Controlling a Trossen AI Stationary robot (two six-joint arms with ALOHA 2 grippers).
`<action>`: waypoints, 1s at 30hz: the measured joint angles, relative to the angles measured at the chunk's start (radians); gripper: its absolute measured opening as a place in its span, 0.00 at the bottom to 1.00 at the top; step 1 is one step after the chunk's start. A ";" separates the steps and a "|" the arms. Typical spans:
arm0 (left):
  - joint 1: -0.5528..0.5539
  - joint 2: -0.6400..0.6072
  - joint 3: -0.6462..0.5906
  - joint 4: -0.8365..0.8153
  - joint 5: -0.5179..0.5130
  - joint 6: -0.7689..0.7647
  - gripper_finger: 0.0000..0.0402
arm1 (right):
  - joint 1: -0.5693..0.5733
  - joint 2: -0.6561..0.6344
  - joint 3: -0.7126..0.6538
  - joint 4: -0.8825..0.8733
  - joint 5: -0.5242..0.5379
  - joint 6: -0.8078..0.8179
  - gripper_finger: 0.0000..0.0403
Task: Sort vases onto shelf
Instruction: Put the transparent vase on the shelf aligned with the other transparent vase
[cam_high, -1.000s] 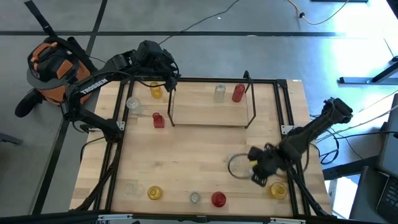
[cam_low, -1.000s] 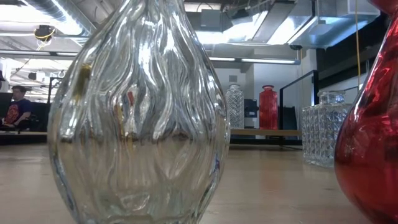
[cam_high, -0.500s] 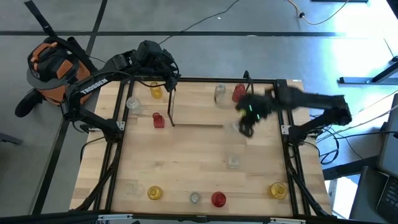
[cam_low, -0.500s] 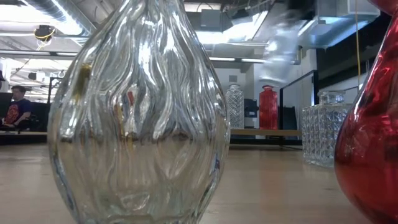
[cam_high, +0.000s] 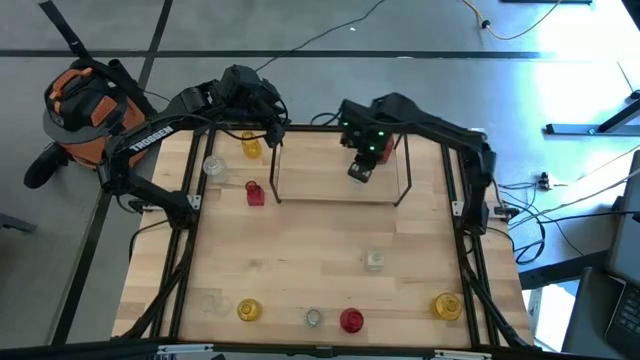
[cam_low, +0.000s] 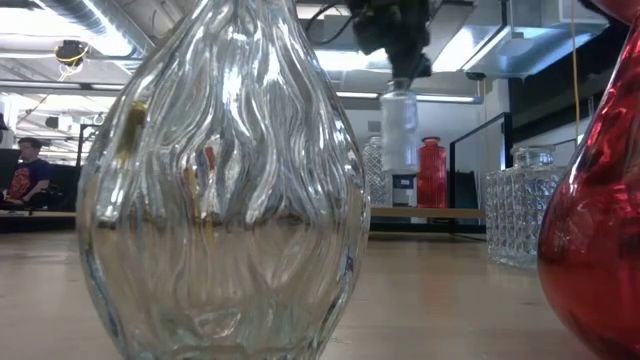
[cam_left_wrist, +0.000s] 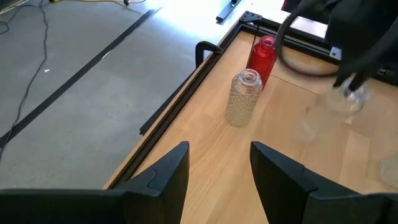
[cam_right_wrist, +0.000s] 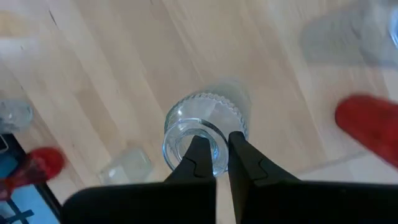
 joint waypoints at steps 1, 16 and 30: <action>0.000 0.000 0.000 0.000 0.000 0.000 0.41 | 0.000 0.017 0.012 0.008 0.000 0.000 0.00; 0.000 0.000 0.000 -0.001 0.000 0.000 0.41 | -0.094 0.089 0.030 0.058 0.009 0.088 0.00; -0.001 0.000 0.000 -0.001 -0.030 0.005 0.41 | -0.136 0.089 0.018 0.074 0.009 0.118 0.00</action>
